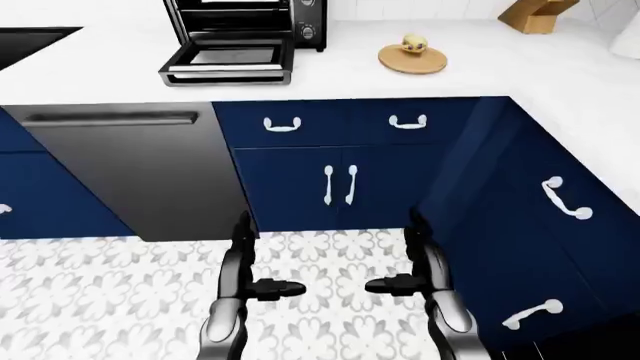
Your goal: Place the scone on the tray of the toaster oven.
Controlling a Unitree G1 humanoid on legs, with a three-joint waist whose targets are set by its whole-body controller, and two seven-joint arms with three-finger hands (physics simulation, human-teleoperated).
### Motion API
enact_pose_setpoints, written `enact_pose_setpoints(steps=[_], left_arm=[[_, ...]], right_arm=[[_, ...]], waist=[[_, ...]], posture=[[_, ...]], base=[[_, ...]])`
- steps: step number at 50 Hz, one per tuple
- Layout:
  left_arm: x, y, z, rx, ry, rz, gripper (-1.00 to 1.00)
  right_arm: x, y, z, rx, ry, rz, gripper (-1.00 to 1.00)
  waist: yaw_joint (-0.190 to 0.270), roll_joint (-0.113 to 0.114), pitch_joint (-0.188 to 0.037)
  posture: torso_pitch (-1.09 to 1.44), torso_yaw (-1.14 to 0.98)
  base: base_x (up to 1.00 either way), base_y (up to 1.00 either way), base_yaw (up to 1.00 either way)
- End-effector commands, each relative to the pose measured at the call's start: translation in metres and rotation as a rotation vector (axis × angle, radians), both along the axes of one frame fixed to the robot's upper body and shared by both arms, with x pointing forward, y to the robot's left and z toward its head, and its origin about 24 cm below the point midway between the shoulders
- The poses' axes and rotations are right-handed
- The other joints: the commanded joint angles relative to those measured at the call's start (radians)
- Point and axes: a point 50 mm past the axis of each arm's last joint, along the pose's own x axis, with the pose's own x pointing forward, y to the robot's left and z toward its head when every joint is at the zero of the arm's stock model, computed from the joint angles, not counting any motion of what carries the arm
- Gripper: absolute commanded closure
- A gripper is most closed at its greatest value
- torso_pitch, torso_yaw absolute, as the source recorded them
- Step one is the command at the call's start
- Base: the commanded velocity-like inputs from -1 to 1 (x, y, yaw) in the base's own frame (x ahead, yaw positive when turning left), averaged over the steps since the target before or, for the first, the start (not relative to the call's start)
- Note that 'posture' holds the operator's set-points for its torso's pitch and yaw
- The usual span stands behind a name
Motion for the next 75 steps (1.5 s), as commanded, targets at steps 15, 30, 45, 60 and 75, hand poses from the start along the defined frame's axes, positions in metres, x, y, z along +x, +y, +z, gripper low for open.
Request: enact_pose_setpoints(steps=[15, 30, 45, 60, 75], left_arm=[[0.02, 0.003, 0.108, 0.11, -0.243, -0.034, -1.0], [0.029, 0.01, 0.2, 0.201, -0.395, -0.036, -1.0], [0.022, 0.009, 0.22, 0.201, -0.439, -0.035, -1.0], [0.019, 0.011, 0.227, 0.226, -0.463, -0.019, -1.0], [0.019, 0.011, 0.231, 0.235, -0.48, -0.013, -1.0]], right_arm=[[0.016, 0.001, 0.118, -0.011, -0.33, 0.007, -1.0], [0.015, -0.007, 0.207, -0.026, -0.492, -0.013, -1.0], [0.003, -0.007, 0.223, -0.004, -0.554, -0.001, -1.0], [0.004, -0.005, 0.228, 0.002, -0.569, 0.011, -1.0], [0.006, -0.001, 0.234, 0.009, -0.572, 0.022, -1.0]], waist=[[0.009, -0.005, -0.089], [0.01, -0.005, -0.083], [0.007, -0.008, -0.035], [0.007, 0.066, -0.044], [0.008, -0.049, -0.046]], posture=[[0.0, 0.0], [0.0, 0.0], [0.0, 0.0], [0.0, 0.0], [0.0, 0.0]], base=[[0.0, 0.0, 0.0], [0.0, 0.0, 0.0], [0.11, 0.0, 0.0], [0.25, 0.0, 0.0], [0.26, 0.0, 0.0]])
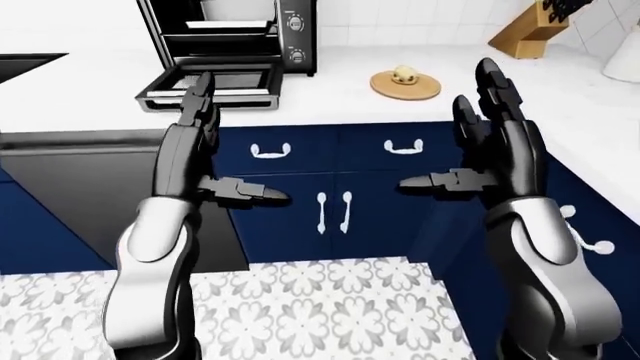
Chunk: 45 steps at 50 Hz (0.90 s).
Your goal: Place the scone on the tray of the toaster oven.
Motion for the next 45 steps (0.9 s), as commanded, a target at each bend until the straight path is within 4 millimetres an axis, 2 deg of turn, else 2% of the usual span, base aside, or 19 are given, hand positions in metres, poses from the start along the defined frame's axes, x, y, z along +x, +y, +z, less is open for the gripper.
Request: enact_pose_setpoints(steps=[1, 3, 7, 9, 10, 11, 12, 13, 18, 20, 21, 23, 26, 29, 32, 33, 34, 41, 45], left_arm=[[-0.006, 0.005, 0.02, 0.011, -0.11, 0.031, -1.0], [-0.006, 0.006, 0.019, 0.018, -0.11, 0.037, -1.0], [-0.007, 0.006, 0.018, 0.023, -0.112, 0.041, -1.0], [-0.007, 0.006, 0.018, 0.026, -0.113, 0.042, -1.0], [-0.007, 0.006, 0.018, 0.026, -0.113, 0.042, -1.0], [-0.007, 0.005, 0.018, 0.028, -0.112, 0.042, -1.0], [-0.007, 0.006, 0.018, 0.027, -0.114, 0.044, -1.0], [-0.007, 0.006, 0.017, 0.025, -0.113, 0.045, -1.0], [-0.008, 0.007, 0.019, 0.03, -0.118, 0.05, -1.0], [-0.008, 0.007, 0.018, 0.031, -0.119, 0.05, -1.0], [-0.008, 0.007, 0.019, 0.032, -0.121, 0.051, -1.0], [-0.008, 0.007, 0.019, 0.035, -0.122, 0.053, -1.0], [-0.01, 0.008, 0.02, 0.031, -0.126, 0.056, -1.0], [-0.02, 0.009, 0.031, 0.023, -0.166, 0.058, -1.0], [-0.037, 0.013, 0.038, 0.048, -0.176, 0.076, -1.0], [-0.039, 0.013, 0.04, 0.055, -0.178, 0.079, -1.0], [-0.045, 0.013, 0.046, 0.065, -0.188, 0.078, -1.0], [-0.059, 0.015, 0.053, 0.075, -0.2, 0.087, -1.0], [-0.059, 0.011, 0.058, 0.079, -0.21, 0.08, -1.0]], right_arm=[[-0.007, 0.006, 0.019, -0.009, -0.111, 0.029, -1.0], [-0.007, 0.005, 0.026, -0.007, -0.112, 0.028, -1.0], [-0.009, 0.005, 0.016, -0.014, -0.109, 0.031, -1.0], [-0.01, 0.004, 0.017, -0.018, -0.111, 0.031, -1.0], [-0.01, 0.004, 0.016, -0.021, -0.11, 0.032, -1.0], [-0.01, 0.004, 0.015, -0.021, -0.111, 0.032, -1.0], [-0.011, 0.003, 0.015, -0.021, -0.114, 0.033, -1.0], [-0.012, 0.003, 0.014, -0.021, -0.114, 0.034, -1.0], [-0.013, 0.003, 0.015, -0.019, -0.116, 0.037, -1.0], [-0.014, 0.003, 0.017, -0.019, -0.119, 0.035, -1.0], [-0.014, 0.003, 0.018, -0.016, -0.121, 0.036, -1.0], [-0.015, 0.003, 0.019, -0.014, -0.123, 0.037, -1.0], [-0.014, 0.004, 0.02, -0.012, -0.125, 0.037, -1.0], [-0.012, 0.006, 0.031, -0.013, -0.13, 0.039, -1.0], [-0.016, 0.008, 0.034, -0.016, -0.144, 0.046, -1.0], [-0.016, 0.008, 0.033, -0.017, -0.146, 0.047, -1.0], [-0.016, 0.007, 0.029, -0.014, -0.15, 0.045, -1.0], [-0.019, 0.006, 0.03, -0.009, -0.16, 0.04, -1.0], [-0.019, 0.006, 0.029, -0.007, -0.16, 0.037, -1.0]], waist=[[0.005, -0.002, -0.025], [0.004, 0.016, -0.02], [-0.005, 0.059, -0.011], [-0.012, 0.112, -0.028], [-0.017, 0.125, -0.045], [-0.001, 0.105, -0.034], [-0.006, 0.118, -0.022], [0.003, 0.106, -0.02], [0.016, 0.031, -0.013], [0.017, -0.023, -0.028], [0.005, -0.005, -0.029], [0.006, -0.018, -0.024], [-0.002, 0.01, -0.034], [-0.01, 0.054, -0.017], [-0.016, 0.121, -0.05], [-0.002, 0.11, -0.035], [-0.008, 0.121, -0.025], [0.011, 0.067, -0.018], [0.022, -0.009, -0.031]], posture=[[0.0, 0.0], [0.0, 0.0], [0.0, 0.0], [0.0, 0.0], [0.0, 0.0], [0.0, 0.0], [0.0, 0.0], [0.0, 0.0], [0.0, 0.0], [0.0, 0.0], [0.0, 0.0], [0.0, 0.0], [0.0, 0.0], [0.0, 0.0], [0.0, 0.0], [0.0, 0.0], [0.0, 0.0], [0.0, 0.0], [0.0, 0.0]], base=[[0.28, 0.0, 0.0], [0.27, 0.0, 0.0], [0.28, 0.0, 0.0], [0.28, 0.0, 0.0], [0.29, 0.0, 0.0], [0.29, 0.04, 0.0], [0.28, 0.13, 0.0], [0.27, 0.19, 0.0], [0.28, 0.19, 0.0], [0.28, 0.2, 0.0], [0.28, 0.2, 0.0], [0.26, 0.16, 0.0], [0.23, 0.07, 0.0], [0.22, 0.04, 0.0], [0.22, 0.04, 0.0], [0.23, 0.04, 0.0], [0.23, 0.05, 0.0], [0.22, 0.04, 0.0], [0.22, 0.04, 0.0]])
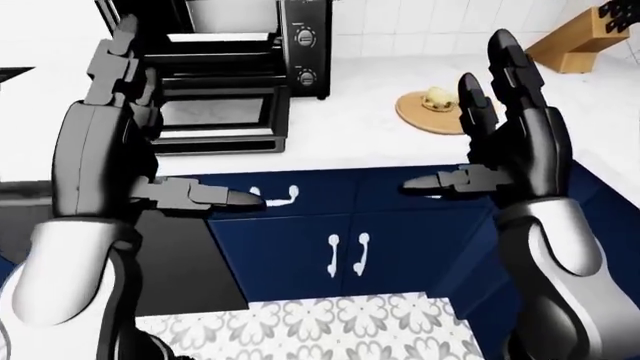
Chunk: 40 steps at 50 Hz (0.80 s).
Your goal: Place the scone on the tray of the toaster oven.
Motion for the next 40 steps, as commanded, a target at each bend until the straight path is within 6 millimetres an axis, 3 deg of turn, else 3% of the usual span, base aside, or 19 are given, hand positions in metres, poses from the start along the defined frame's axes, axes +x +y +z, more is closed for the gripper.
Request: enact_pose_setpoints(steps=[1, 2, 3, 6, 10, 12, 14, 15, 16, 19, 24, 25, 27, 29, 30, 31, 36, 38, 40], left_arm=[[-0.004, -0.001, 0.009, 0.017, -0.052, -0.005, -1.0], [-0.004, -0.002, 0.008, 0.018, -0.05, -0.007, -1.0], [-0.004, -0.002, 0.007, 0.017, -0.048, -0.007, -1.0], [-0.004, -0.002, 0.008, 0.015, -0.053, -0.007, -1.0], [-0.005, -0.002, 0.01, 0.016, -0.061, -0.007, -1.0], [-0.006, -0.002, 0.012, 0.019, -0.066, -0.008, -1.0], [-0.007, -0.002, 0.013, 0.024, -0.068, -0.003, -1.0], [-0.007, -0.002, 0.012, 0.021, -0.066, -0.006, -1.0], [-0.007, -0.002, 0.012, 0.023, -0.067, -0.004, -1.0], [-0.008, -0.003, 0.014, 0.021, -0.073, -0.005, -1.0], [-0.01, -0.003, 0.016, 0.025, -0.079, -0.007, -1.0], [-0.01, -0.003, 0.016, 0.026, -0.079, -0.007, -1.0], [-0.01, -0.004, 0.017, 0.027, -0.082, -0.008, -1.0], [-0.01, -0.003, 0.017, 0.026, -0.083, -0.008, -1.0], [-0.01, -0.004, 0.018, 0.024, -0.083, -0.01, -1.0], [-0.011, -0.004, 0.017, 0.026, -0.083, -0.009, -1.0], [-0.011, -0.004, 0.017, 0.029, -0.084, -0.006, -1.0], [-0.012, -0.003, 0.018, 0.032, -0.087, -0.004, -1.0], [-0.012, -0.004, 0.019, 0.033, -0.087, -0.004, -1.0]], right_arm=[[-0.003, -0.001, 0.009, 0.001, -0.056, -0.009, -1.0], [-0.003, -0.001, 0.01, 0.001, -0.057, -0.009, -1.0], [-0.003, -0.001, 0.009, 0.002, -0.057, -0.008, -1.0], [-0.003, 0.0, 0.009, 0.002, -0.056, -0.004, -1.0], [-0.002, 0.001, 0.017, 0.004, -0.058, -0.003, -1.0], [-0.002, 0.001, 0.01, 0.0, -0.057, -0.003, -1.0], [-0.002, 0.001, 0.01, 0.003, -0.057, -0.003, -1.0], [-0.002, 0.001, 0.01, 0.003, -0.057, -0.002, -1.0], [-0.002, 0.001, 0.01, 0.003, -0.057, -0.003, -1.0], [-0.002, 0.0, 0.011, 0.007, -0.058, -0.003, -1.0], [-0.003, 0.0, 0.01, 0.019, -0.053, -0.001, -1.0], [-0.003, 0.0, 0.01, 0.013, -0.055, -0.002, -1.0], [-0.002, 0.0, 0.01, 0.016, -0.057, -0.002, -1.0], [-0.003, 0.0, 0.01, 0.011, -0.06, -0.001, -1.0], [-0.003, 0.0, 0.01, 0.014, -0.058, 0.001, -1.0], [-0.003, 0.0, 0.01, 0.013, -0.058, -0.001, -1.0], [-0.004, 0.0, 0.01, 0.011, -0.059, 0.001, -1.0], [-0.004, 0.0, 0.01, 0.011, -0.058, 0.002, -1.0], [-0.004, 0.0, 0.01, 0.011, -0.058, 0.002, -1.0]], waist=[[0.004, -0.005, -0.028], [-0.011, 0.012, -0.014], [-0.007, -0.004, -0.006], [-0.017, 0.007, -0.011], [-0.023, 0.045, 0.003], [-0.03, 0.08, -0.001], [-0.029, 0.142, -0.03], [-0.021, 0.101, -0.024], [-0.025, 0.122, -0.021], [-0.016, 0.101, -0.028], [-0.012, 0.054, -0.015], [-0.009, 0.038, -0.024], [-0.002, -0.018, -0.011], [-0.013, 0.0, -0.002], [-0.007, -0.01, 0.004], [-0.013, -0.005, 0.003], [-0.018, 0.034, 0.009], [-0.024, 0.061, 0.007], [-0.029, 0.114, -0.009]], posture=[[0.0, 0.0], [0.0, 0.0], [0.0, 0.0], [0.0, 0.0], [0.0, 0.0], [0.0, 0.0], [0.0, 0.0], [0.0, 0.0], [0.0, 0.0], [0.0, 0.0], [0.0, 0.0], [0.0, 0.0], [0.0, 0.0], [0.0, 0.0], [0.0, 0.0], [0.0, 0.0], [0.0, 0.0], [0.0, 0.0], [0.0, 0.0]], base=[[0.23, 0.04, 0.0], [0.23, 0.03, 0.0], [0.23, 0.04, 0.0], [0.22, 0.03, 0.0], [0.22, 0.02, 0.0], [0.19, 0.0, 0.0], [0.09, 0.0, 0.0], [0.08, 0.0, 0.0], [0.07, 0.0, 0.0], [0.07, 0.0, 0.0], [0.07, 0.0, 0.0], [0.21, 0.0, 0.0], [0.28, 0.0, 0.0], [0.27, 0.0, 0.0], [0.28, 0.0, 0.0], [0.28, 0.0, 0.0], [0.28, 0.0, 0.0], [0.27, 0.0, 0.0], [0.27, 0.0, 0.0]])
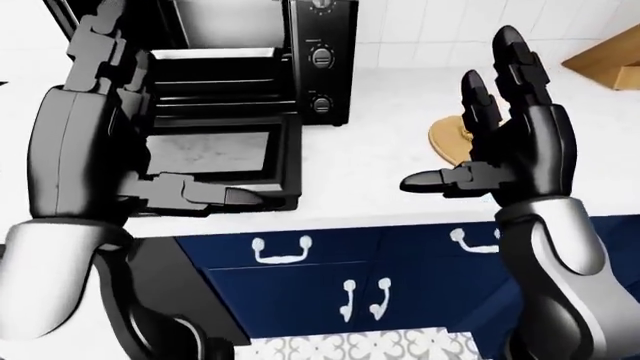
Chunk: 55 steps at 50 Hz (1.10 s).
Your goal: Place the scone on the tray of the toaster oven.
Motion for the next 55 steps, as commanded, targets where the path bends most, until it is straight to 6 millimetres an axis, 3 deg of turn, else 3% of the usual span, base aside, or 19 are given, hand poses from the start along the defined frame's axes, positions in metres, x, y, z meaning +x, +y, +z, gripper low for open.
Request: enact_pose_setpoints(steps=[1, 2, 3, 4, 6, 9, 11, 13, 14, 15, 16, 22, 26, 27, 29, 32, 44, 50, 55], left_arm=[[-0.003, 0.0, 0.005, 0.013, -0.039, 0.014, -1.0], [-0.003, 0.0, 0.005, 0.014, -0.039, 0.014, -1.0], [-0.003, 0.0, 0.006, 0.012, -0.041, 0.014, -1.0], [-0.003, 0.0, 0.006, 0.014, -0.04, 0.014, -1.0], [-0.003, 0.0, 0.006, 0.013, -0.042, 0.014, -1.0], [-0.003, 0.001, 0.006, 0.011, -0.043, 0.015, -1.0], [-0.003, 0.001, 0.007, 0.011, -0.045, 0.014, -1.0], [-0.003, 0.001, 0.007, 0.012, -0.047, 0.012, -1.0], [-0.004, 0.001, 0.008, 0.011, -0.048, 0.014, -1.0], [-0.004, 0.002, 0.007, 0.011, -0.048, 0.015, -1.0], [-0.004, 0.002, 0.007, 0.012, -0.047, 0.015, -1.0], [-0.005, 0.002, 0.008, 0.015, -0.05, 0.017, -1.0], [-0.006, 0.003, 0.009, 0.018, -0.053, 0.02, -1.0], [-0.006, 0.002, 0.01, 0.018, -0.055, 0.02, -1.0], [-0.006, 0.002, 0.01, 0.019, -0.056, 0.019, -1.0], [-0.007, 0.002, 0.011, 0.022, -0.057, 0.023, -1.0], [-0.008, 0.002, 0.013, 0.027, -0.061, 0.024, -1.0], [-0.01, 0.004, 0.016, 0.031, -0.067, 0.031, -1.0], [-0.009, 0.003, 0.019, 0.035, -0.073, 0.024, -1.0]], right_arm=[[-0.004, 0.001, 0.008, -0.002, -0.052, 0.007, -1.0], [-0.004, 0.001, 0.008, -0.004, -0.053, 0.005, -1.0], [-0.004, 0.001, 0.008, -0.005, -0.053, 0.004, -1.0], [-0.004, 0.001, 0.008, -0.002, -0.053, 0.006, -1.0], [-0.003, 0.001, 0.014, -0.004, -0.054, 0.004, -1.0], [-0.003, 0.002, 0.008, -0.006, -0.053, 0.005, -1.0], [-0.002, 0.002, 0.009, -0.005, -0.054, 0.001, -1.0], [-0.002, 0.002, 0.008, -0.004, -0.054, 0.003, -1.0], [-0.002, 0.002, 0.008, -0.006, -0.053, 0.004, -1.0], [-0.002, 0.003, 0.009, -0.007, -0.055, 0.005, -1.0], [-0.003, 0.002, 0.009, -0.006, -0.056, 0.005, -1.0], [-0.003, 0.002, 0.01, -0.004, -0.064, 0.001, -1.0], [-0.003, 0.001, 0.012, -0.011, -0.069, -0.004, -1.0], [-0.004, 0.0, 0.014, -0.007, -0.075, -0.005, -1.0], [-0.005, -0.001, 0.016, -0.007, -0.081, -0.012, -1.0], [-0.005, -0.005, 0.02, -0.012, -0.094, -0.033, -1.0], [-0.003, -0.017, 0.031, -0.06, -0.109, -0.102, -1.0], [-0.001, -0.047, 0.055, -0.152, -0.151, -0.24, -1.0], [0.007, -0.076, 0.058, -0.231, -0.116, -0.366, -1.0]], waist=[[-0.005, 0.013, -0.031], [0.008, -0.002, -0.021], [0.003, 0.008, -0.012], [0.009, 0.002, -0.009], [0.012, -0.012, -0.022], [0.016, -0.035, -0.018], [0.022, -0.06, -0.016], [0.027, -0.108, -0.026], [0.032, -0.114, -0.038], [0.02, -0.102, -0.021], [0.022, -0.122, -0.014], [0.007, -0.1, 0.004], [-0.013, -0.043, -0.012], [-0.007, -0.061, -0.002], [0.0, -0.069, -0.017], [0.007, -0.083, -0.017], [0.021, -0.095, -0.013], [0.022, -0.099, -0.006], [0.023, -0.105, 0.0]], posture=[[0.0, 0.0], [0.0, 0.0], [0.0, 0.0], [0.0, 0.0], [0.0, 0.0], [0.0, 0.0], [0.0, 0.0], [0.0, 0.0], [0.0, 0.0], [0.0, 0.0], [0.0, 0.0], [0.0, 0.0], [0.0, 0.0], [0.0, 0.0], [0.0, 0.0], [0.0, 0.0], [0.0, 0.0], [0.0, 0.0], [0.0, 0.0]], base=[[0.27, 0.0, 0.0], [0.27, 0.0, 0.0], [0.27, 0.0, 0.0], [0.23, 0.0, 0.0], [0.2, 0.0, 0.0], [0.19, 0.0, 0.0], [0.19, 0.0, 0.0], [0.2, 0.0, 0.0], [0.2, 0.0, 0.0], [0.19, 0.0, 0.0], [0.2, 0.0, 0.0], [0.08, 0.0, 0.0], [0.0, 0.0, 0.0], [0.0, 0.0, 0.0], [0.0, 0.0, 0.0], [0.0, 0.0, 0.0], [0.0, 0.0, 0.0], [0.0, 0.0, 0.0], [0.0, 0.0, 0.0]])
